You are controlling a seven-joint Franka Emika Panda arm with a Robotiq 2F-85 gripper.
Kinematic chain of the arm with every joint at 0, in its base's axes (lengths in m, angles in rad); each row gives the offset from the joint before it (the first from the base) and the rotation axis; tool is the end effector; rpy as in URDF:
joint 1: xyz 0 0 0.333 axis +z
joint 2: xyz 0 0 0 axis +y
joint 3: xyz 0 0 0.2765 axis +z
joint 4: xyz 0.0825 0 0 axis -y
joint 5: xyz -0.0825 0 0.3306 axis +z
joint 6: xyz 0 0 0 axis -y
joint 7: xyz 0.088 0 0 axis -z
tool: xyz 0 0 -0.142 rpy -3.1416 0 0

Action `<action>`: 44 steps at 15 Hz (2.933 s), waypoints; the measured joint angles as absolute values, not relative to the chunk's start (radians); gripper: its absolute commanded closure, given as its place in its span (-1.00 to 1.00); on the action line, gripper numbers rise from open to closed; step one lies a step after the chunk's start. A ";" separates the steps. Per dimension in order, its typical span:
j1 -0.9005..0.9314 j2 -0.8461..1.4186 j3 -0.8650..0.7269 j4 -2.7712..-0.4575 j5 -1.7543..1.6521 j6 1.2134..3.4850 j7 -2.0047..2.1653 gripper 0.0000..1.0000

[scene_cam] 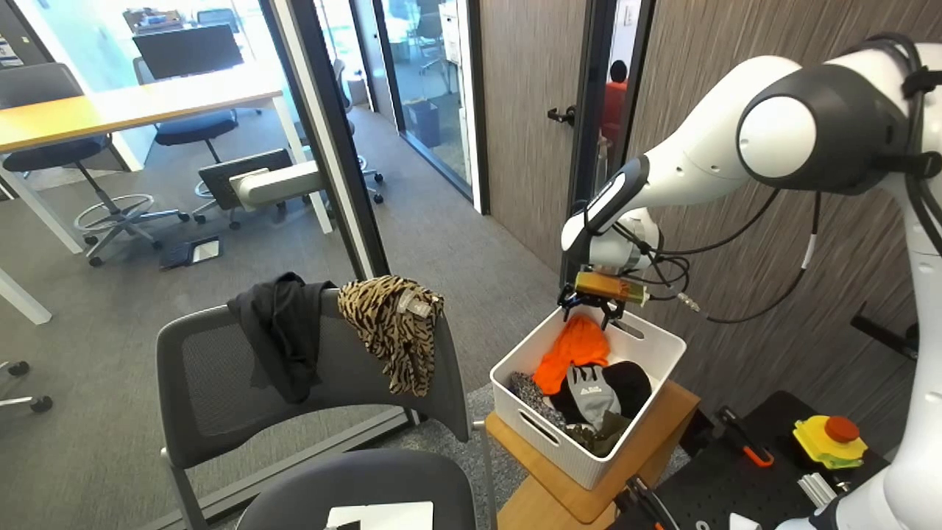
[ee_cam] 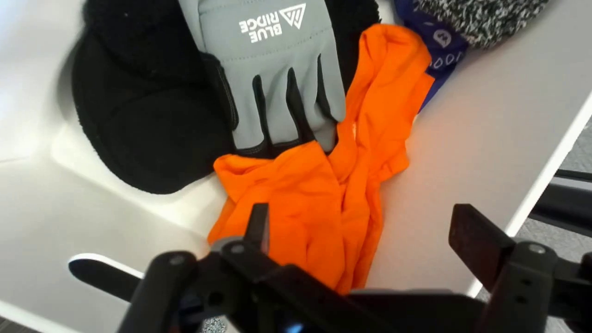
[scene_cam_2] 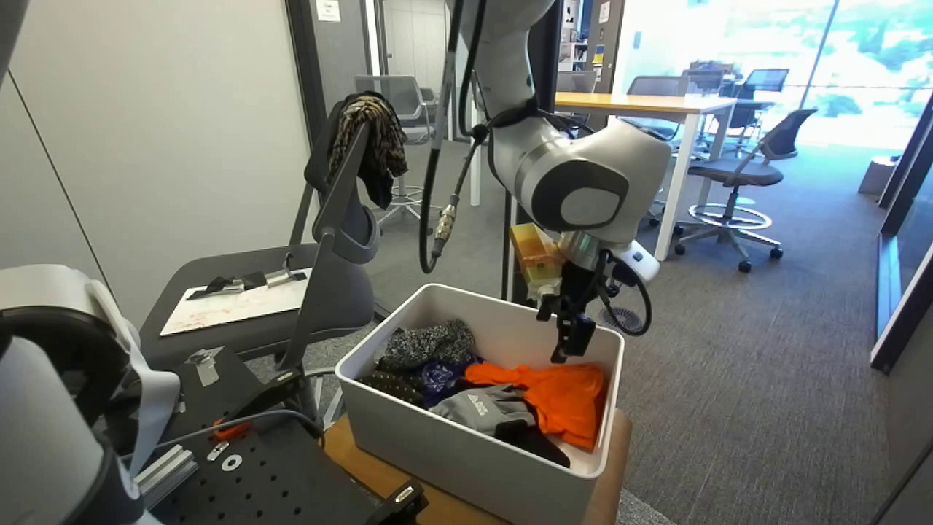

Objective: Pick up the orange shirt and put it on the chair.

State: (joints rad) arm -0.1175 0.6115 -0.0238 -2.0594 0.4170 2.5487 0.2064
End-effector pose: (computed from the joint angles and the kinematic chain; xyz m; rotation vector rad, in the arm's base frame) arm 0.5153 -0.0716 0.1034 -2.7620 1.0166 0.1832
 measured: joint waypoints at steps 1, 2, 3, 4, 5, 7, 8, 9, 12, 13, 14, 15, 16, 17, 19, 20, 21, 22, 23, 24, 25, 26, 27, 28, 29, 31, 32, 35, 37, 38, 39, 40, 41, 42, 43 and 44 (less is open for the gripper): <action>-0.123 0.640 -0.024 -2.034 0.417 2.549 0.213 -1.00; -0.127 0.666 -0.024 -2.011 0.417 2.548 0.219 -1.00; -0.130 0.689 -0.024 -1.990 0.417 2.548 0.224 -1.00; -0.133 0.712 -0.024 -1.969 0.417 2.548 0.229 -1.00; -0.135 0.734 -0.024 -1.950 0.417 2.548 0.234 -1.00; -0.137 0.774 -0.024 -1.912 0.417 2.548 0.247 -1.00; -0.138 0.792 -0.025 -1.894 0.417 2.548 0.254 -1.00; -0.138 0.800 -0.026 -1.880 0.417 2.548 0.256 -1.00; -0.136 0.809 -0.037 -1.860 0.409 2.551 0.263 -1.00; -0.136 0.810 -0.042 -1.858 0.405 2.557 0.263 -1.00; -0.136 0.810 -0.046 -1.858 0.401 2.562 0.263 -1.00; -0.136 0.810 -0.049 -1.858 0.396 2.564 0.262 -1.00; -0.138 0.811 -0.049 -1.858 0.392 2.564 0.253 -1.00; -0.140 0.811 -0.048 -1.859 0.390 2.564 0.239 -1.00; -0.153 0.811 -0.035 -1.865 0.390 2.564 0.185 -1.00; -0.166 0.811 -0.021 -1.871 0.390 2.564 0.145 -1.00; -0.180 0.812 -0.003 -1.879 0.390 2.564 0.100 -1.00; -0.192 0.813 0.013 -1.889 0.390 2.568 0.059 -1.00; -0.202 0.815 0.026 -1.901 0.390 2.577 0.026 -1.00; -0.208 0.818 0.035 -1.912 0.390 2.586 -0.003 -1.00; -0.210 0.823 0.039 -1.920 0.389 2.599 -0.026 -1.00; -0.211 0.830 0.040 -1.925 0.384 2.613 -0.044 -1.00; -0.211 0.839 0.040 -1.927 0.376 2.629 -0.057 -1.00; -0.211 0.849 0.040 -1.927 0.371 2.646 -0.061 -1.00; -0.211 0.858 0.040 -1.927 0.369 2.664 -0.061 -1.00; -0.211 0.874 0.041 -1.926 0.369 2.698 -0.060 -1.00; -0.211 0.882 0.041 -1.924 0.369 2.710 -0.060 -1.00; -0.211 0.901 0.044 -1.916 0.369 2.738 -0.058 -1.00; -0.211 0.912 0.048 -1.910 0.368 2.741 -0.056 -1.00; -0.211 0.918 0.049 -1.907 0.368 2.741 -0.056 -1.00; -0.211 0.925 0.051 -1.903 0.367 2.741 -0.056 -1.00; -0.211 0.933 0.052 -1.899 0.367 2.741 -0.055 -1.00; -0.211 0.941 0.053 -1.893 0.367 2.741 -0.055 -1.00; -0.211 0.949 0.054 -1.889 0.366 2.741 -0.054 -1.00; -0.211 0.956 0.054 -1.884 0.366 2.741 -0.054 -0.50; -0.211 0.962 0.054 -1.880 0.365 2.741 -0.053 -0.46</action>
